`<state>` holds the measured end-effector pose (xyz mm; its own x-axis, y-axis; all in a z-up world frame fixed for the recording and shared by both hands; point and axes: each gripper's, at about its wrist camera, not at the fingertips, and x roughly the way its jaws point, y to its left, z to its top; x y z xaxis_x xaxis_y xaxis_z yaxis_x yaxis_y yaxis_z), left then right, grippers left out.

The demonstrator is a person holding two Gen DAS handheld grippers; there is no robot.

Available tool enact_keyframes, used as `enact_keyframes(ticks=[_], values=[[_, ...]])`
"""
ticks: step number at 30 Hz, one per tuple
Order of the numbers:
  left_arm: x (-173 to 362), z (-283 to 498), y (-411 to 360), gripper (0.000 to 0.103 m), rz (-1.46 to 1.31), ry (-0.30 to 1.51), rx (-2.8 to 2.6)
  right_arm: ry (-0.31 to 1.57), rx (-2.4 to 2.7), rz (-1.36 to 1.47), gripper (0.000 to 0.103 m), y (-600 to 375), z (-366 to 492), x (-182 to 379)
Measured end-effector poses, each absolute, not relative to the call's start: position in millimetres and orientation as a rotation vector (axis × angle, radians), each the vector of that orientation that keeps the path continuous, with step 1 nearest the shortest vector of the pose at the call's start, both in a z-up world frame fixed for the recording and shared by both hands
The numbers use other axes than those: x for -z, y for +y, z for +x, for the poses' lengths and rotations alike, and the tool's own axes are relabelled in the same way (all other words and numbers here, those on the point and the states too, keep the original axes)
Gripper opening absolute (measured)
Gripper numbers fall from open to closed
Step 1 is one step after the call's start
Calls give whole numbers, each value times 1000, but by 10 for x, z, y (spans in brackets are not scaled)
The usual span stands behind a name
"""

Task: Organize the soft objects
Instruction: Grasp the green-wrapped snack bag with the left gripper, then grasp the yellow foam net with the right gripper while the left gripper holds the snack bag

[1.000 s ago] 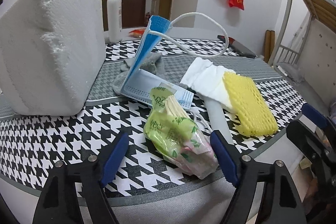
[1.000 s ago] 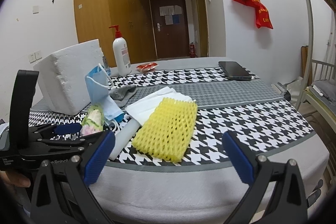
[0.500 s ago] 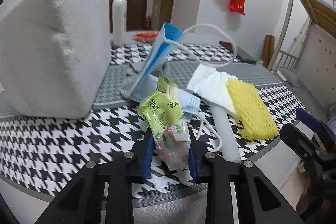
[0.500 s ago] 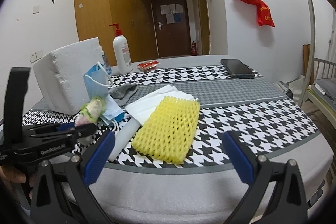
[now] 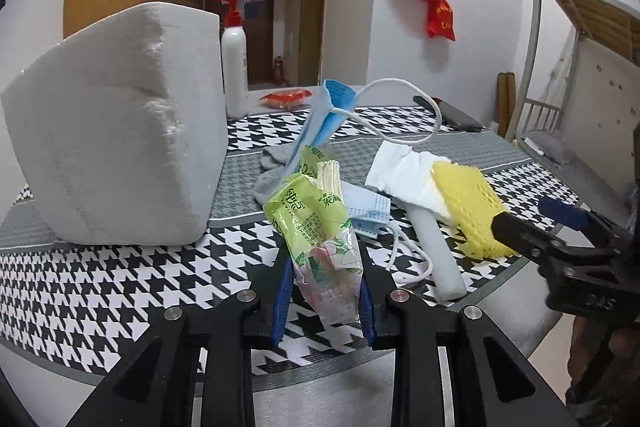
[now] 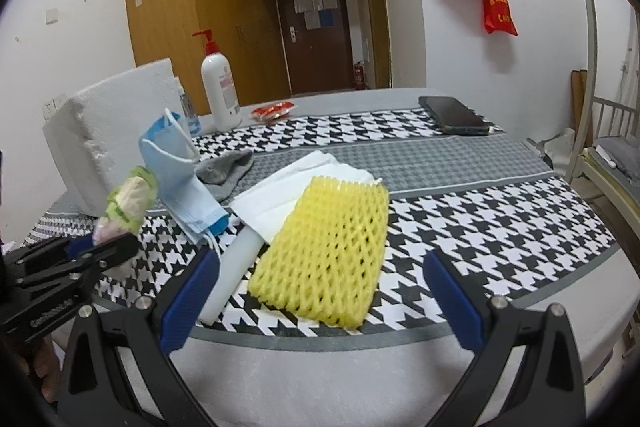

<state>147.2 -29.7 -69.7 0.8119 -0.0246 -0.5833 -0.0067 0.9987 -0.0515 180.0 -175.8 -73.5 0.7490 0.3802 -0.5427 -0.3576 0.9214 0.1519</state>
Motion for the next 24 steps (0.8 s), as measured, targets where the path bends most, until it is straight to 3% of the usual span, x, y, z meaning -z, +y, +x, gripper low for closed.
enact_keyframes(ticks=[3, 5, 9, 14, 16, 17, 18, 19, 24], values=[[695, 1435, -263, 30, -47, 616, 10, 610, -399, 52, 102, -1756, 1822, 759], [692, 1417, -240, 30, -45, 611, 10, 624, -397, 47, 94, -1748, 1842, 778], [674, 1372, -201, 30, -34, 601, 7, 676, -398, 49, 68, -1730, 1914, 848], [679, 1345, -157, 30, -43, 598, 0, 700, -373, 20, 55, -1695, 1937, 875], [678, 1332, -135, 30, -48, 596, -3, 701, -389, 6, 37, -1665, 1918, 861], [676, 1323, -123, 30, -51, 595, -3, 696, -383, -9, 36, -1650, 1901, 849], [674, 1304, -107, 30, -52, 593, -4, 690, -378, -18, 28, -1650, 1886, 834], [671, 1289, -97, 30, -51, 591, -4, 682, -376, -15, 12, -1665, 1870, 809], [627, 1209, -40, 30, -52, 572, -4, 677, -379, 28, 11, -1773, 1834, 745]])
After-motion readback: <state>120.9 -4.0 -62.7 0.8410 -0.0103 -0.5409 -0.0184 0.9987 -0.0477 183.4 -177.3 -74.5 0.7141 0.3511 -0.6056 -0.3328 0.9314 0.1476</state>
